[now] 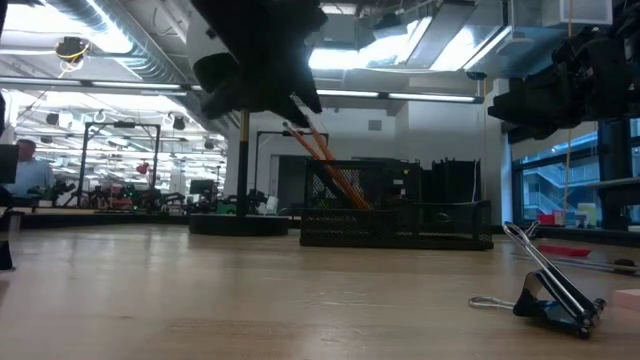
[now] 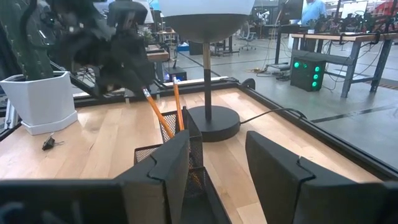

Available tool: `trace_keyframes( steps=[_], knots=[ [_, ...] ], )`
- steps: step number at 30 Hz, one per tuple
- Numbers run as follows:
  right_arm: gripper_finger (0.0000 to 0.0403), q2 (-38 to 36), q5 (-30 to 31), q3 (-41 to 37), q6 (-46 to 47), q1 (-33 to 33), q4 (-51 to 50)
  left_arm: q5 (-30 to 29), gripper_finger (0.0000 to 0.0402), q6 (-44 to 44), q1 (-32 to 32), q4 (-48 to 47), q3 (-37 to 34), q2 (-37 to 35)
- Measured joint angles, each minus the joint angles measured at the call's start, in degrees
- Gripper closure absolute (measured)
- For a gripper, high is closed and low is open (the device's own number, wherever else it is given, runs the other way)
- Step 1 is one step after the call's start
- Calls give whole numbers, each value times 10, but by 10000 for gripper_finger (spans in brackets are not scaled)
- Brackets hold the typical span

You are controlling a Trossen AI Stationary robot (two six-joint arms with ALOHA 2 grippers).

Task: Pick and place office supplies into organizer
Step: Put the orange pencil into the black desk organizer, then put the bottom left black binder clip into the black desk organizer

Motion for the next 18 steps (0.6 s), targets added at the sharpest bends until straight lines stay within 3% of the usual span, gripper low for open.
trace_keyframes(
  steps=[11,14,18],
  knots=[
    [241,1,0,0,1,0,0,77,271,-194,-4,-50,0,-93],
    [241,1,0,0,1,0,0,166,270,-263,-7,-71,0,-116],
    [241,1,0,0,1,0,0,341,270,-345,-16,-73,-8,-124]
  ],
)
